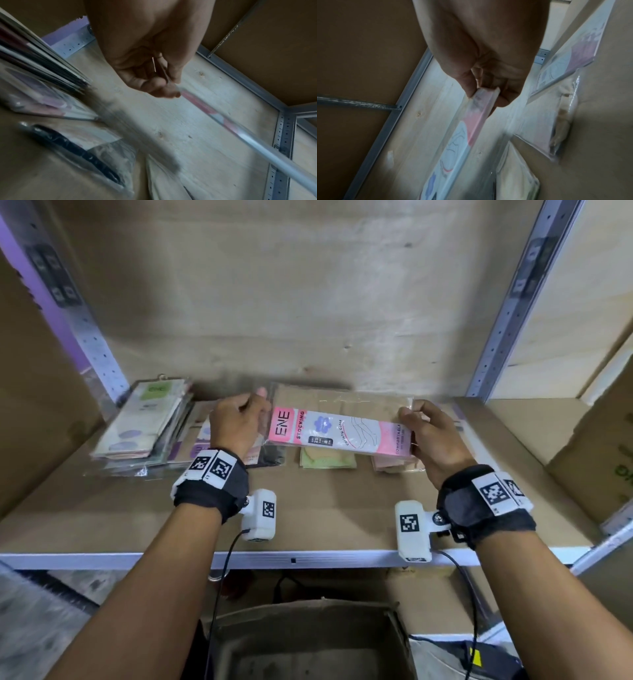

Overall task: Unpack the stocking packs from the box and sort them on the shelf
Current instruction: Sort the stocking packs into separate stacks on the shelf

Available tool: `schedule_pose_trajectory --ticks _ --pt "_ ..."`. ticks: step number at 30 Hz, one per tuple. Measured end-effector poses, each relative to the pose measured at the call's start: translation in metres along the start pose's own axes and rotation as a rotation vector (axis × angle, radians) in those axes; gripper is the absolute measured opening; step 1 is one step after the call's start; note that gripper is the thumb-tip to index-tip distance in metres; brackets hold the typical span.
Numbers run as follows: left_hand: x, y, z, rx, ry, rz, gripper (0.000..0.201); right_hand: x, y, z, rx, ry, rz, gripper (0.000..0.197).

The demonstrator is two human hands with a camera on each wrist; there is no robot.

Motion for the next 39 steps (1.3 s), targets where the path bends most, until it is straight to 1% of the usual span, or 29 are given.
schedule_pose_trajectory --ticks 2,4,7,8,10,12,13,15,16,18,19,21,23,24,26,27,29,31,32,33,34,35,36,37,39 --pt "0.000 -0.002 0.002 0.030 -0.013 0.059 0.040 -0.001 0.000 0.001 -0.001 -0.011 -0.012 0.020" --pt "0.002 -0.004 0.002 0.007 -0.026 0.053 0.046 -0.001 -0.002 0.002 0.028 -0.018 0.021 0.026" --pt "0.004 -0.006 0.002 -0.113 -0.054 -0.165 0.059 0.002 -0.007 0.005 0.091 0.018 0.132 0.027" --pt "0.004 -0.007 0.000 -0.178 -0.066 -0.261 0.059 0.005 -0.009 0.005 0.111 0.039 0.155 0.026" --pt "0.006 -0.009 -0.005 -0.347 -0.069 -0.522 0.048 0.010 -0.012 0.005 0.151 0.074 0.180 0.027" --pt "0.009 -0.017 -0.013 -0.470 -0.031 -0.729 0.035 0.016 -0.016 0.005 0.190 0.098 0.176 0.031" --pt "0.009 -0.022 -0.015 -0.487 0.007 -0.783 0.033 0.019 -0.019 0.004 0.207 0.109 0.162 0.032" --pt "0.008 -0.031 -0.018 -0.462 0.125 -0.911 0.049 0.024 -0.022 0.003 0.236 0.133 0.137 0.032" --pt "0.008 -0.036 -0.020 -0.430 0.187 -0.971 0.052 0.026 -0.023 0.003 0.247 0.143 0.135 0.032" --pt "0.006 -0.042 -0.023 -0.336 0.261 -0.982 0.042 0.030 -0.024 0.002 0.260 0.153 0.142 0.033" --pt "0.005 -0.043 -0.025 -0.301 0.281 -0.976 0.040 0.032 -0.025 0.001 0.265 0.154 0.151 0.033" --pt "0.005 -0.045 -0.027 -0.273 0.280 -0.962 0.046 0.035 -0.026 0.000 0.272 0.156 0.168 0.032" --pt "0.008 -0.045 -0.027 -0.312 0.272 -0.922 0.052 0.037 -0.027 0.000 0.275 0.155 0.173 0.031" --pt "0.010 -0.045 -0.026 -0.347 0.264 -0.892 0.048 0.037 -0.027 0.000 0.272 0.152 0.173 0.031" --pt "0.009 -0.041 -0.023 -0.374 0.214 -0.790 0.032 0.035 -0.026 0.001 0.262 0.139 0.162 0.031" --pt "0.008 -0.038 -0.022 -0.390 0.178 -0.761 0.031 0.034 -0.025 0.002 0.257 0.134 0.149 0.032" --pt "0.006 -0.033 -0.020 -0.429 0.107 -0.770 0.032 0.032 -0.023 0.003 0.252 0.131 0.132 0.032" --pt "0.005 -0.031 -0.019 -0.437 0.114 -0.786 0.027 0.032 -0.023 0.004 0.249 0.134 0.136 0.033" --pt "0.007 -0.029 -0.020 -0.434 0.140 -0.825 0.029 0.032 -0.023 0.004 0.248 0.135 0.137 0.033" --pt "0.007 -0.028 -0.022 -0.429 0.153 -0.861 0.036 0.033 -0.024 0.004 0.247 0.136 0.136 0.034" --pt "0.007 -0.027 -0.024 -0.413 0.154 -0.880 0.043 0.033 -0.025 0.003 0.245 0.135 0.135 0.033" --pt "0.007 -0.027 -0.026 -0.398 0.141 -0.887 0.046 0.034 -0.026 0.003 0.243 0.135 0.137 0.033" --pt "0.007 -0.027 -0.028 -0.390 0.104 -0.875 0.045 0.034 -0.026 0.003 0.241 0.137 0.145 0.033" --pt "0.009 -0.027 -0.029 -0.422 0.042 -0.869 0.039 0.035 -0.027 0.003 0.239 0.144 0.159 0.032" --pt "0.012 -0.023 -0.031 -0.564 -0.113 -0.937 0.026 0.036 -0.028 0.003 0.236 0.164 0.182 0.031"
Point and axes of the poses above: each hand's wrist, its own z-axis towards the middle knuckle, its own x-axis out of the palm, y = z × x, the point moved 3 cm from there along z, towards the middle knuckle, and after that the axes turned 10 degrees about x, right-handed, at the moved point
